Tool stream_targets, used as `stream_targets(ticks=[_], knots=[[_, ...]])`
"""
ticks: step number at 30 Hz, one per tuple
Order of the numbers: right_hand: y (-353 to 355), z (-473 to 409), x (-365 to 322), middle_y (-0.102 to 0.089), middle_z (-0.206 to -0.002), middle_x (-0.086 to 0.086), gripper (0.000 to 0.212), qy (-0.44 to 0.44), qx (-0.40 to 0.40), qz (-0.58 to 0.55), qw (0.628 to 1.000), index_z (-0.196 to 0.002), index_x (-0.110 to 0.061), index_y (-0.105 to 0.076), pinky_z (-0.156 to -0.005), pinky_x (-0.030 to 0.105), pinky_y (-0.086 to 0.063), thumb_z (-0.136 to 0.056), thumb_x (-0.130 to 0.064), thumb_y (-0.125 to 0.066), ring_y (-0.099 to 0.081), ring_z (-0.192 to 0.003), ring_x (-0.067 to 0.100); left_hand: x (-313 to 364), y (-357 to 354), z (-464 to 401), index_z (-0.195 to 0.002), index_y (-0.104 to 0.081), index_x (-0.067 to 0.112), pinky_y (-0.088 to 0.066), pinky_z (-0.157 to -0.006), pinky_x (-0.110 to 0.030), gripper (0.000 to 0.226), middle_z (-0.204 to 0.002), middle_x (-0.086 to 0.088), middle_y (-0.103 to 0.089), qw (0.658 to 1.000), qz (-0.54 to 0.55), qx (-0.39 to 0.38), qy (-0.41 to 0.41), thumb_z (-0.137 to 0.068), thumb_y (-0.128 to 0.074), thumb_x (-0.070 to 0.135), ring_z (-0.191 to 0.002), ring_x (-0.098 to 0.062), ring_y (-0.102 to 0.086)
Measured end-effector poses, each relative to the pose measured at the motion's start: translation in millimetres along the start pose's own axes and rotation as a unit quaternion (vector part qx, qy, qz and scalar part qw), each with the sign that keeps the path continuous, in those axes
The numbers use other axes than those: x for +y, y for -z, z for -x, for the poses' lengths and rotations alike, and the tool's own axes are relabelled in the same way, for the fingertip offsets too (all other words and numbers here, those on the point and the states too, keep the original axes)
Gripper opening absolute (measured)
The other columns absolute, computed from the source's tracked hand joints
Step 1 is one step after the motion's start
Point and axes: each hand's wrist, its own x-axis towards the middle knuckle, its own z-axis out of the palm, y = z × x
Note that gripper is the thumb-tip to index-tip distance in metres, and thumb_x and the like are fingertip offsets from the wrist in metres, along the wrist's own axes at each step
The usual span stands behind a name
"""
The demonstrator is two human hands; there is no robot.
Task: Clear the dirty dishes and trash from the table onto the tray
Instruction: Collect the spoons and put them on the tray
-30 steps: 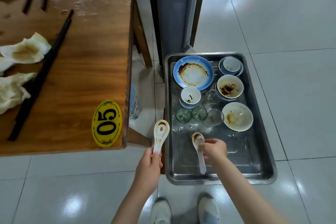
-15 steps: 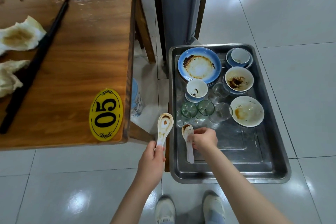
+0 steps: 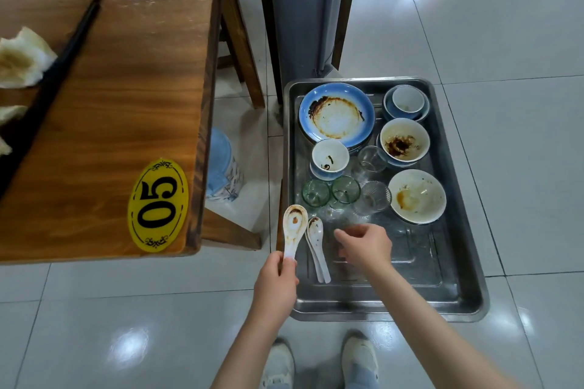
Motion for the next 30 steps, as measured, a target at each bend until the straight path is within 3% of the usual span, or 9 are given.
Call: stream_targets(ticks=[3,8,11,13,20,23,27,30], knots=[[30.4,1.0,8.7,-0.068,-0.071,-0.006,0.009,0.000,0.022,-0.001,1.000,-0.085,-0.018,-0.068,-0.056,0.022,-0.054,-0.080,-0.026,-0.070,-0.065,-0.048,0.005,2.5,-21.6,-1.6,-0.092,-0.052,0.020,-0.040,-0.051,-0.022,0.017,-0.077,-0.004,-0.053,0.999,0.018,-0.007,0.029,-0.100,-0.039,0.027,-0.062,-0.013,-0.047],[63.8,5.7,20.6,-0.066,-0.070,-0.006,0.014,-0.023,0.036,-0.016,0.999,-0.071,-0.023,-0.061,-0.074,0.038,-0.058,-0.081,-0.020,-0.069,-0.068,-0.052,0.014,-3.4,-52.4,-3.6,-0.088,-0.053,0.019,-0.039,-0.055,-0.028,0.020,-0.075,-0.002,-0.053,0.998,0.016,0.009,0.065,-0.099,-0.040,0.029,-0.062,-0.015,-0.047],[71.6,5.8,27.6,-0.066,-0.075,-0.004,0.016,-0.026,0.027,-0.017,0.999,-0.071,-0.024,-0.059,-0.080,0.042,-0.056,-0.082,-0.019,-0.069,-0.069,-0.057,0.018,-8.7,-65.9,-3.9,-0.092,-0.056,0.014,-0.039,-0.061,-0.027,0.021,-0.075,0.000,-0.054,0.997,-0.003,0.025,0.070,-0.098,-0.041,0.029,-0.067,-0.018,-0.049],[73.2,5.7,31.9,-0.067,-0.078,-0.002,0.016,-0.030,0.021,-0.019,0.999,-0.072,-0.024,-0.059,-0.081,0.043,-0.055,-0.083,-0.018,-0.068,-0.069,-0.060,0.018,-10.0,-71.7,-4.4,-0.092,-0.055,0.016,-0.038,-0.057,-0.026,0.021,-0.078,0.002,-0.056,0.996,-0.035,0.043,0.072,-0.098,-0.041,0.030,-0.069,-0.015,-0.051],[75.6,3.2,44.2,-0.067,-0.081,0.001,0.010,-0.037,0.010,-0.033,0.999,-0.078,-0.020,-0.061,-0.064,0.033,-0.057,-0.084,-0.015,-0.067,-0.069,-0.060,0.018,-4.6,-79.6,-14.3,-0.084,-0.056,0.017,-0.032,-0.053,-0.025,0.021,-0.082,-0.001,-0.060,0.983,-0.074,0.143,0.092,-0.097,-0.043,0.028,-0.071,-0.016,-0.052],[77.7,1.7,48.1,-0.067,-0.083,0.003,0.013,-0.040,0.008,-0.028,0.999,-0.075,-0.022,-0.060,-0.063,0.032,-0.056,-0.084,-0.014,-0.067,-0.069,-0.058,0.018,-3.0,-80.3,-17.2,-0.086,-0.057,0.016,-0.033,-0.053,-0.026,0.020,-0.088,-0.001,-0.061,0.974,-0.133,0.165,0.077,-0.096,-0.047,0.031,-0.075,-0.017,-0.052],[83.1,-0.5,51.8,-0.067,-0.087,0.006,0.005,-0.048,0.001,-0.024,0.999,-0.088,-0.014,-0.063,-0.064,0.033,-0.056,-0.084,-0.013,-0.066,-0.069,-0.060,0.020,0.1,-79.5,-18.8,-0.093,-0.058,0.017,-0.039,-0.056,-0.026,0.026,-0.089,-0.001,-0.064,0.959,-0.228,0.158,0.064,-0.093,-0.049,0.042,-0.074,-0.018,-0.053],[88.0,-2.0,53.7,-0.066,-0.083,0.004,0.005,-0.052,-0.001,-0.027,0.998,-0.088,-0.014,-0.063,-0.065,0.035,-0.057,-0.084,-0.011,-0.066,-0.068,-0.060,0.020,3.9,-76.7,-20.7,-0.096,-0.059,0.017,-0.032,-0.049,-0.023,0.033,-0.083,0.002,-0.061,0.936,-0.311,0.153,0.055,-0.093,-0.045,0.046,-0.070,-0.016,-0.051]])
